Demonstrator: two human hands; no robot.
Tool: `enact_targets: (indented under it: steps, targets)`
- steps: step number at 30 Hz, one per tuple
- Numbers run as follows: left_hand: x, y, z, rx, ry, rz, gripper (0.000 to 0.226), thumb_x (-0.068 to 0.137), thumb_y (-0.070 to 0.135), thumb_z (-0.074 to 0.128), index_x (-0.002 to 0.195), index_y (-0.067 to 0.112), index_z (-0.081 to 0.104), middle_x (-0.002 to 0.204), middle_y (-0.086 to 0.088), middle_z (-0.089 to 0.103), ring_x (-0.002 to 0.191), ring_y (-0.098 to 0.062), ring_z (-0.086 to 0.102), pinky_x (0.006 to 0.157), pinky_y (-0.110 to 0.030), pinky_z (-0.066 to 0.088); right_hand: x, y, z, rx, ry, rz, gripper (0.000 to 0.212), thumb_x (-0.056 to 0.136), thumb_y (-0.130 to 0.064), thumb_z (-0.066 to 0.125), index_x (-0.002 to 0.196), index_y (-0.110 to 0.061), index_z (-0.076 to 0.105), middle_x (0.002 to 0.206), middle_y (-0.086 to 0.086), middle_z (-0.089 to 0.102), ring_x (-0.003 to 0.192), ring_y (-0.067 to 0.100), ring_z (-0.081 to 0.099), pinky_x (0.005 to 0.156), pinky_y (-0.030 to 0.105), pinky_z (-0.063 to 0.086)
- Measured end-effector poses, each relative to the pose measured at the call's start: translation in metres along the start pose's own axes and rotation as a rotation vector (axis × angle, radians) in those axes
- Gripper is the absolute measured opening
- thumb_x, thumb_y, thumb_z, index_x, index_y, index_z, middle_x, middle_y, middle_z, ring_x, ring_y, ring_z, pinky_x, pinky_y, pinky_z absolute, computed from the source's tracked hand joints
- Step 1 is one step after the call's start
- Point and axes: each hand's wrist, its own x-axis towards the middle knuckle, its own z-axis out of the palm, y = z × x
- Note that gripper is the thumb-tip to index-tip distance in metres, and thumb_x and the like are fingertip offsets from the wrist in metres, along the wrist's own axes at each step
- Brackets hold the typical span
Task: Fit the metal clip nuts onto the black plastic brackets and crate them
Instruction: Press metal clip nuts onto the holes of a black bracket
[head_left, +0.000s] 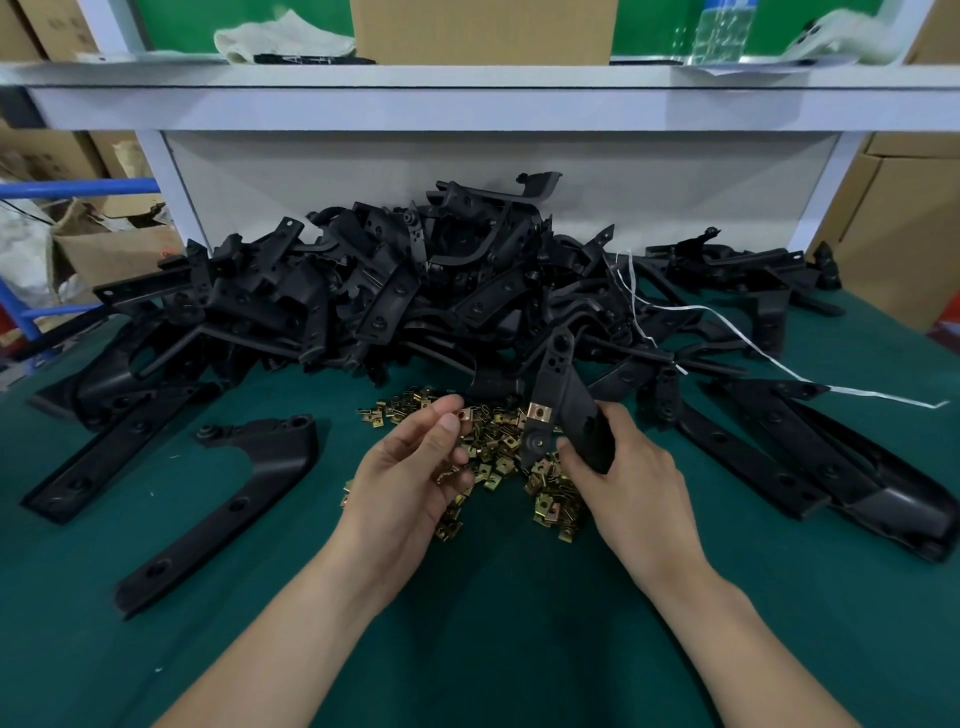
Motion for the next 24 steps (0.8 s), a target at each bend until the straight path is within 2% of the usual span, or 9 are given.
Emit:
enact_targets:
  steps: [6, 12, 16, 24]
  targets:
    - [-0.0001, -0.0009, 0.0003, 0.043, -0.031, 0.014, 0.027, 0.082, 0.02, 0.07, 0.107, 0.021, 0.079, 0.077, 0.006, 0.062, 0.068, -0.006, 0.059, 0.063, -0.022, 0.054, 0.0006, 0.0007, 0.0013, -0.006, 0.006, -0.006, 0.027, 0.092, -0.053, 0.057, 0.114, -0.043, 0.044, 0.081, -0.023, 0.054, 0.074, 0.011, 0.052, 0.062, 0.033, 0.038]
    - [-0.0011, -0.0011, 0.0004, 0.067, -0.045, 0.024, 0.03, 0.082, 0.021, 0.069, 0.111, 0.017, 0.078, 0.077, 0.004, 0.062, 0.069, -0.007, 0.058, 0.064, -0.022, 0.054, 0.0005, 0.0019, 0.0014, -0.005, 0.0, -0.009, 0.025, 0.093, -0.052, 0.058, 0.111, -0.043, 0.044, 0.08, -0.027, 0.053, 0.071, 0.007, 0.051, 0.058, 0.024, 0.037]
    - [-0.0018, -0.003, 0.0012, 0.12, -0.061, 0.047, 0.029, 0.084, 0.021, 0.066, 0.111, 0.019, 0.078, 0.078, 0.006, 0.065, 0.071, -0.006, 0.059, 0.065, -0.022, 0.053, 0.0006, 0.0013, 0.0005, 0.004, -0.015, -0.003, 0.026, 0.092, -0.053, 0.058, 0.112, -0.041, 0.046, 0.083, -0.022, 0.056, 0.076, 0.012, 0.057, 0.063, 0.034, 0.042]
    - [-0.005, -0.0081, 0.0039, 0.319, 0.029, 0.175, 0.027, 0.1, 0.013, 0.059, 0.104, 0.033, 0.078, 0.073, 0.007, 0.064, 0.071, -0.007, 0.06, 0.065, -0.021, 0.053, 0.0015, 0.0013, 0.0003, -0.011, -0.083, -0.024, 0.04, 0.087, -0.07, 0.052, 0.116, -0.042, 0.046, 0.082, -0.022, 0.055, 0.075, 0.009, 0.054, 0.065, 0.034, 0.044]
